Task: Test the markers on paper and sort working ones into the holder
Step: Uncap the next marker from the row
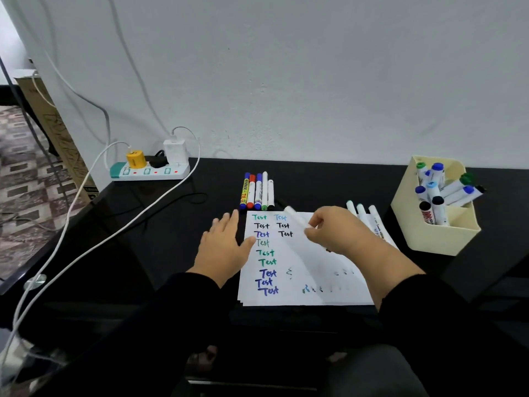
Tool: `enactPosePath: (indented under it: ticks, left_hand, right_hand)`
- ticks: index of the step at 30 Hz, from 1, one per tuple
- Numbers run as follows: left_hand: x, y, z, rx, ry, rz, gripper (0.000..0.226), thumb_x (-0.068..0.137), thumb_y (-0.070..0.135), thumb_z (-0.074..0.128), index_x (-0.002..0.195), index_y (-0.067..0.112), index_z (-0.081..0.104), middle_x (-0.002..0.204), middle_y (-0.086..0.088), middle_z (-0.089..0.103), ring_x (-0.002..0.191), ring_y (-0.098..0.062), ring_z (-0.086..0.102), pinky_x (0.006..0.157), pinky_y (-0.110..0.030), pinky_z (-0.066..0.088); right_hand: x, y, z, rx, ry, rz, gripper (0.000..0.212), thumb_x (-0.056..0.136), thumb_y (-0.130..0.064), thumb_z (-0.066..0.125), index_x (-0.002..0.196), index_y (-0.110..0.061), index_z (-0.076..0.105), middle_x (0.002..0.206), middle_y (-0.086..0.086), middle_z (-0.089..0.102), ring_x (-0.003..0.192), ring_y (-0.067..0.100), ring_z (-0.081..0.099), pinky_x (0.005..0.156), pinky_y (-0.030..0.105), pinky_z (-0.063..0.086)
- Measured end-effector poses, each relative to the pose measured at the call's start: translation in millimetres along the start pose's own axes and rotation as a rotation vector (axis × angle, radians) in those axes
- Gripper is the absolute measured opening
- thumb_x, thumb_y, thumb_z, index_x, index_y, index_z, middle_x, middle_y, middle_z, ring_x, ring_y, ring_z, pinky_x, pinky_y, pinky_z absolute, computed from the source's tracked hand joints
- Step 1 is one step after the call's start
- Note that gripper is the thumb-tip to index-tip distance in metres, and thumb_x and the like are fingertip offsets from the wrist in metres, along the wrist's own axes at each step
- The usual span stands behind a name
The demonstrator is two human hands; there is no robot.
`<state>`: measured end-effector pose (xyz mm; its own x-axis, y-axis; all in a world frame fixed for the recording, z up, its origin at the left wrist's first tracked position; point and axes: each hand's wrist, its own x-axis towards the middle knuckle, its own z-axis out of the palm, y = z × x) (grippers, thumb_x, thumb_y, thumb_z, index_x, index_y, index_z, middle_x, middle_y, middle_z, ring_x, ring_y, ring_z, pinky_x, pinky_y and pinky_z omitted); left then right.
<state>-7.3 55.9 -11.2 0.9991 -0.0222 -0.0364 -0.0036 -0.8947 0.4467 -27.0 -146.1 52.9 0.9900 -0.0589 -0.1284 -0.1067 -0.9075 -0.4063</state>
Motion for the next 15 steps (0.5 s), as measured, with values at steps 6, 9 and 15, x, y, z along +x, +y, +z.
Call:
enactPosePath:
  ticks: [6, 9, 15]
  left_hand:
    - [-3.6, -13.7, 14.3, 0.286, -0.074, -0.049, 0.067, 0.094, 0.057, 0.024, 0.15, 0.024, 0.009, 0.158, -0.006, -0.001, 0.145, -0.024, -0.001, 0.116, -0.043, 0.002]
    - [-2.0, -13.1, 14.9, 0.291, -0.068, -0.054, 0.065, 0.094, 0.057, 0.024, 0.15, 0.026, 0.009, 0.158, -0.004, -0.001, 0.145, -0.023, -0.001, 0.117, -0.042, 0.002]
    - [-3.0, -12.8, 17.4, 0.287, -0.05, -0.055, 0.064, 0.094, 0.057, 0.023, 0.15, 0.027, 0.009, 0.158, -0.003, 0.0, 0.145, -0.021, -0.001, 0.117, -0.041, 0.001]
  right_hand:
    - [16.8, 31.6, 12.1, -0.343, 0.045, 0.165, 0.041, 0.1, -0.03, 0.035, 0.129, -0.006, 0.052, 0.132, 0.018, 0.054, 0.14, 0.028, 0.031, 0.114, 0.035, 0.019]
    - [37.3, 53.4, 12.8, -0.632, -0.026, 0.121, 0.06, 0.101, -0.034, 0.025, 0.153, -0.02, -0.002, 0.159, 0.014, 0.003, 0.147, 0.028, 0.0, 0.119, 0.045, -0.001]
    - [112.9, 147.3, 58.7, -0.926, 0.035, 0.136, 0.064, 0.086, -0.044, 0.035, 0.146, -0.023, 0.028, 0.153, 0.008, 0.021, 0.136, 0.025, 0.019, 0.113, 0.049, 0.007]
